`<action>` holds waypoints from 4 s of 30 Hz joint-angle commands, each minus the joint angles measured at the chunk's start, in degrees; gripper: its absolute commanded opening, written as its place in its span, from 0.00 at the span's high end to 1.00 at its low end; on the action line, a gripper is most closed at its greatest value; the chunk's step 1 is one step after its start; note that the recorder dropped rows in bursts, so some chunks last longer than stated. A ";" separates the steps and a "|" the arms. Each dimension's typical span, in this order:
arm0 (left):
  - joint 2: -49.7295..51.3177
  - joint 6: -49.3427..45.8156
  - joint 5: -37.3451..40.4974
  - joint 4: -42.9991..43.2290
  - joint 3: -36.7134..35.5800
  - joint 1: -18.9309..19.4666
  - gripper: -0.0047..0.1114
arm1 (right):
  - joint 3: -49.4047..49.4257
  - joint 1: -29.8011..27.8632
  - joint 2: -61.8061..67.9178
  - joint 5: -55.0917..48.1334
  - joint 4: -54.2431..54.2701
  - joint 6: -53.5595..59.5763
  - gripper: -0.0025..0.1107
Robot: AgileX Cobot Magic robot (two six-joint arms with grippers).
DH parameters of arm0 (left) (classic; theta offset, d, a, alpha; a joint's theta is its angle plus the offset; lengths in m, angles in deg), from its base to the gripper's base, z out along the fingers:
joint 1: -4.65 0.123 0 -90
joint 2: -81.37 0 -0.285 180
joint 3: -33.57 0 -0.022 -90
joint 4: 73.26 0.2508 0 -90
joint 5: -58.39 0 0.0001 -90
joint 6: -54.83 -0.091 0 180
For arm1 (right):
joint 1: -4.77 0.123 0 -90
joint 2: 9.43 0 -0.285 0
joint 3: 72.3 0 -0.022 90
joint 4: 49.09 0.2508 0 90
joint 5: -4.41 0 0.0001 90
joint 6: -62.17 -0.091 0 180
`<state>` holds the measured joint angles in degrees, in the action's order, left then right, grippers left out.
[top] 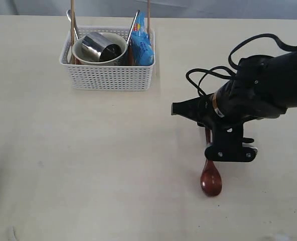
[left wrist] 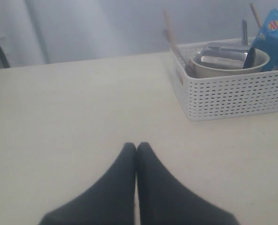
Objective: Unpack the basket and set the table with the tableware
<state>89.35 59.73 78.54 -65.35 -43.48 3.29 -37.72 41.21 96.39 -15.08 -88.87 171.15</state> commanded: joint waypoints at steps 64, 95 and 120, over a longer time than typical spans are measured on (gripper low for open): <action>-0.19 0.00 -0.13 -0.18 -0.17 0.11 0.96 | -42.02 -20.49 10.24 10.34 24.53 -121.39 0.50; -0.19 0.00 -0.13 -0.18 -0.17 0.11 0.96 | -68.85 -31.32 39.87 -38.83 126.73 -28.45 0.50; -0.19 0.00 -0.13 -0.18 -0.17 0.11 0.96 | -69.27 -27.53 44.49 -30.58 126.31 -25.25 0.50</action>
<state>89.35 59.73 78.54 -65.35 -43.48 3.29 -106.55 13.92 140.93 -45.55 36.92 145.22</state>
